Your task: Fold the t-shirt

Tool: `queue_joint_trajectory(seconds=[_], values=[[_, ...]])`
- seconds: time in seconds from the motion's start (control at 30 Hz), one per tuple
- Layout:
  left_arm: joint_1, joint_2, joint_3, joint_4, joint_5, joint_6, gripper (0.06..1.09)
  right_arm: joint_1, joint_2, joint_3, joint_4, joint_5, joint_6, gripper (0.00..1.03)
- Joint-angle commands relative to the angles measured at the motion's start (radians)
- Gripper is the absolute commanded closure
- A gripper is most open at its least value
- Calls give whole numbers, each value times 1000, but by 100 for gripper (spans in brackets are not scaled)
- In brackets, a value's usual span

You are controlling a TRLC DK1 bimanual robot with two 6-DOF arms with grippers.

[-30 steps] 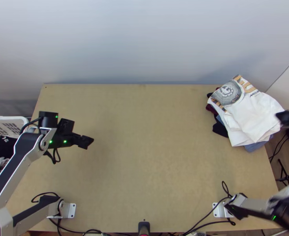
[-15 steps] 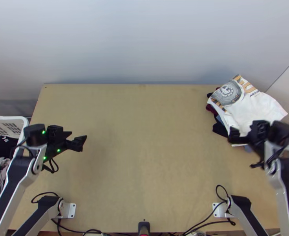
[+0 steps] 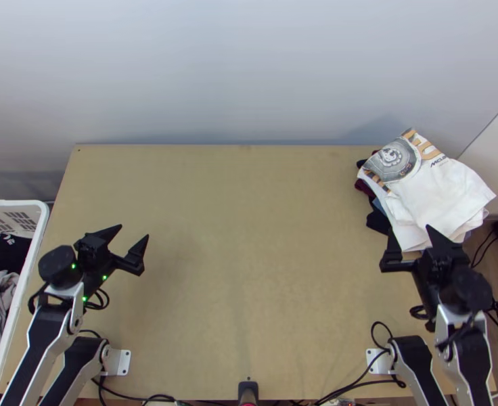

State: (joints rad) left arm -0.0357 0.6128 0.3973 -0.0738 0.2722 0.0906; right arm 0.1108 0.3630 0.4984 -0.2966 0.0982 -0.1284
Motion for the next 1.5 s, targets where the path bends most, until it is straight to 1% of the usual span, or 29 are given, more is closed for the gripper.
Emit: queue_joint_trajectory(seconds=[0.0,0.03,0.1,0.13,0.2,0.23,0.3,0.43,0.63,0.8,0.87,0.97,1.13,1.2,1.27,1.33,1.47], values=[[-4,-127,-121,160,1,11,10,29,-205,-113,86,12,-45,5],[-3,-163,-153,212,-1,26,10,30,-245,-132,106,12,-60,5],[3,-248,-221,309,-1,86,10,47,-357,-176,174,14,-143,4],[2,-292,-244,319,-1,92,10,50,-375,-199,225,14,-154,4],[2,-358,-272,321,-1,80,10,32,-363,-195,264,67,-175,4],[2,-386,-281,316,1,70,10,33,-369,-202,287,66,-177,4],[5,-443,-298,298,1,57,10,67,-368,-215,275,66,-174,5],[20,-617,-353,264,1,8,10,70,-369,-258,292,66,-162,4],[34,-613,-374,261,-1,-5,10,76,-369,-316,344,63,-146,4],[34,-613,-396,255,-1,5,10,76,-369,-385,344,61,-140,5],[48,-613,-400,213,-1,23,10,75,-369,-420,336,61,-142,5],[56,-614,-400,218,-2,26,10,64,-369,-465,336,61,-145,4],[54,-614,-400,177,-1,47,10,53,-371,-495,333,60,-125,4],[45,-614,-400,164,1,47,10,29,-369,-495,326,60,-125,4],[42,-614,-400,157,1,51,10,27,-366,-495,324,60,-128,4],[42,-614,-400,143,1,52,10,27,-366,-495,324,58,-105,4],[43,-613,-400,131,1,52,10,32,-363,-495,323,58,-100,4]])
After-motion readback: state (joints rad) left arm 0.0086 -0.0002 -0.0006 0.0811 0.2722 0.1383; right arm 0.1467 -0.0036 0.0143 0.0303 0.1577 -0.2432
